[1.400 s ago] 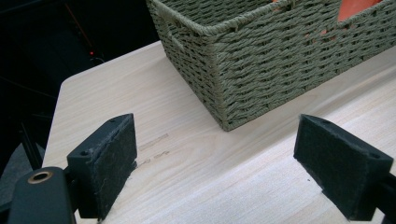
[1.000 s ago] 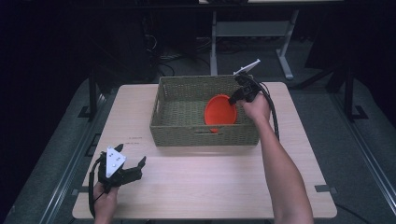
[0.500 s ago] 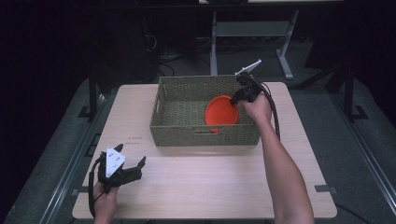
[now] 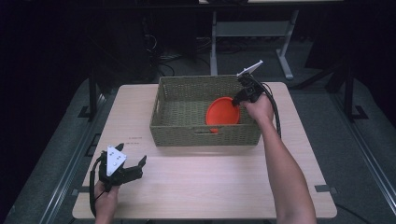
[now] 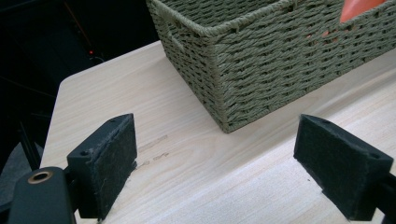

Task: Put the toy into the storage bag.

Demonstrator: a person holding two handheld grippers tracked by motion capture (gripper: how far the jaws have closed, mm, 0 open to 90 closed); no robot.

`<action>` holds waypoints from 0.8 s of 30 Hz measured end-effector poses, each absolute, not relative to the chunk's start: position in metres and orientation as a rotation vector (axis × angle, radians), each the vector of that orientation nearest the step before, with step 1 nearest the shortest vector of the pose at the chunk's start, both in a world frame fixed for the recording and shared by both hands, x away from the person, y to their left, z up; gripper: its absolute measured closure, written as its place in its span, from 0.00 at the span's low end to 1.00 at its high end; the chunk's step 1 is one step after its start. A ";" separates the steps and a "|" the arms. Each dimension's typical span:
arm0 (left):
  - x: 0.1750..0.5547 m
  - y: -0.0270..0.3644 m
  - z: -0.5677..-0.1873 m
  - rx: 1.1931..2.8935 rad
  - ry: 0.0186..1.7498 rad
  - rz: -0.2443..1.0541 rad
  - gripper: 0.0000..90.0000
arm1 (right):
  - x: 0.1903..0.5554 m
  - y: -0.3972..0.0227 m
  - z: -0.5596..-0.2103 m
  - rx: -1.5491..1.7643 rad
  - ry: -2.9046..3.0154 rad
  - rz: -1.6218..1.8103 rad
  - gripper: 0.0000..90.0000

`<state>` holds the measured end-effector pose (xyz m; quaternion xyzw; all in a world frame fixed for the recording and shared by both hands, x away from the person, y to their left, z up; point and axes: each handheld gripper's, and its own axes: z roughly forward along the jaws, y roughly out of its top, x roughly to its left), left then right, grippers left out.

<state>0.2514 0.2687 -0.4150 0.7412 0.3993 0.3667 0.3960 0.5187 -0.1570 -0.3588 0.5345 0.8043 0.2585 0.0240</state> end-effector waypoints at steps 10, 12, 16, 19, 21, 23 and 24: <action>0.250 0.269 -0.414 1.880 1.007 0.932 0.14 | 0.517 -0.159 -0.355 1.653 2.477 0.842 0.73; 0.250 0.268 -0.415 1.884 1.004 0.930 0.14 | 0.516 -0.159 -0.354 1.646 2.483 0.847 0.72; 0.249 0.268 -0.415 1.882 1.002 0.933 0.14 | 0.514 -0.161 -0.351 1.643 2.493 0.876 0.67; 0.249 0.269 -0.415 1.882 1.007 0.931 0.14 | 0.512 -0.162 -0.349 1.626 2.508 0.891 0.63; 0.248 0.270 -0.415 1.882 1.005 0.932 0.14 | 0.509 -0.163 -0.345 1.608 2.521 0.911 0.61; 0.247 0.270 -0.414 1.881 1.003 0.939 0.14 | 0.505 -0.163 -0.342 1.586 2.532 0.939 0.57; 0.247 0.269 -0.414 1.878 1.005 0.936 0.14 | 0.503 -0.162 -0.341 1.584 2.537 0.941 0.55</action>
